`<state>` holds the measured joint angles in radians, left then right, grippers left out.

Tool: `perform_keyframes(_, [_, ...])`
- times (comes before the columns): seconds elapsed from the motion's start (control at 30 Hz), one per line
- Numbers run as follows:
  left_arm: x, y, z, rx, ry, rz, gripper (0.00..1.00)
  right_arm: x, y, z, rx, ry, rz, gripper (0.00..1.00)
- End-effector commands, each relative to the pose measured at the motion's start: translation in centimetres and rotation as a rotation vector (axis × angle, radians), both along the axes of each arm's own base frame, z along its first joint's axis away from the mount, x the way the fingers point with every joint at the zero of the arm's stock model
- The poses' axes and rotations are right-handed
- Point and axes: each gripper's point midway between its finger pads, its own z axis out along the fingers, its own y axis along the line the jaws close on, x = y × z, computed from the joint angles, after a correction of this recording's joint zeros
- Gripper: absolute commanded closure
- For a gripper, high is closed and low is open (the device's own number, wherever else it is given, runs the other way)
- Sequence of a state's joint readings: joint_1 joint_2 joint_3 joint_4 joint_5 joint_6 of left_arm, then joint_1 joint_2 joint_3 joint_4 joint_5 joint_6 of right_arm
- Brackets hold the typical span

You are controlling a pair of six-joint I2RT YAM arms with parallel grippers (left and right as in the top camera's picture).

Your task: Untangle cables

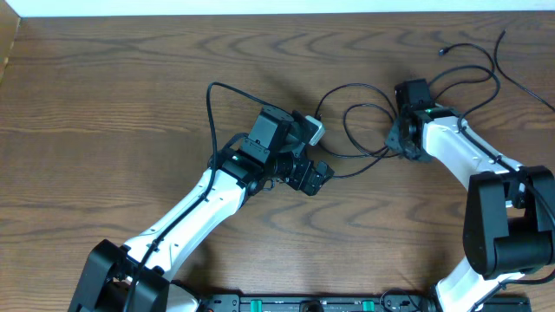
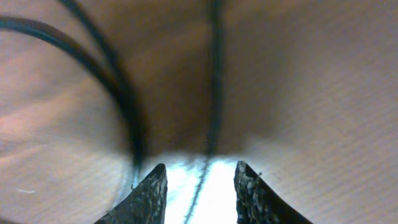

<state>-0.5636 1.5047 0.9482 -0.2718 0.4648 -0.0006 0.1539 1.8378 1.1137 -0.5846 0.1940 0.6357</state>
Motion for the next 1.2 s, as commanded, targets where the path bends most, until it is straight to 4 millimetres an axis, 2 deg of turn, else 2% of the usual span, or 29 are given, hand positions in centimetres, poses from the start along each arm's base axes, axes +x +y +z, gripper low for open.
perform_keyframes(0.0, [0.2,0.1,0.0,0.005,-0.008,0.001,0.01,0.8,2.7,-0.2,0.104,-0.027,0.061,0.68])
perform_keyframes(0.13, [0.2,0.1,0.0,0.004,-0.009,0.001,0.01,1.3,5.0,-0.2,0.118,-0.054,0.117,0.67])
perform_keyframes(0.3, [0.3,0.1,0.0,0.003,-0.011,0.001,0.01,1.3,7.3,-1.2,0.116,-0.055,0.173,0.64])
perform_keyframes(0.37, [0.3,0.1,0.0,0.003,-0.01,0.001,0.01,1.1,8.1,-2.5,0.109,-0.035,0.194,0.63])
perform_keyframes(0.5, [0.3,0.1,0.0,0.003,-0.01,0.001,0.01,0.2,8.4,-4.5,0.098,0.021,0.203,0.6])
perform_keyframes(0.67, [0.2,0.1,0.0,0.003,-0.01,0.001,0.01,-1.7,7.7,-6.5,0.066,0.121,0.23,0.6])
perform_keyframes(0.77, [0.2,0.1,0.0,0.004,-0.01,0.001,0.01,-3.1,6.0,-7.2,-0.023,0.193,0.25,0.59])
perform_keyframes(0.93, [0.3,0.1,0.0,0.003,-0.01,0.001,0.01,-4.7,3.1,-6.9,-0.162,0.268,0.216,0.49])
perform_keyframes(1.17, [0.2,0.1,0.0,0.004,-0.01,0.001,0.01,-6.7,0.8,-6.6,-0.194,0.331,0.055,0.49])
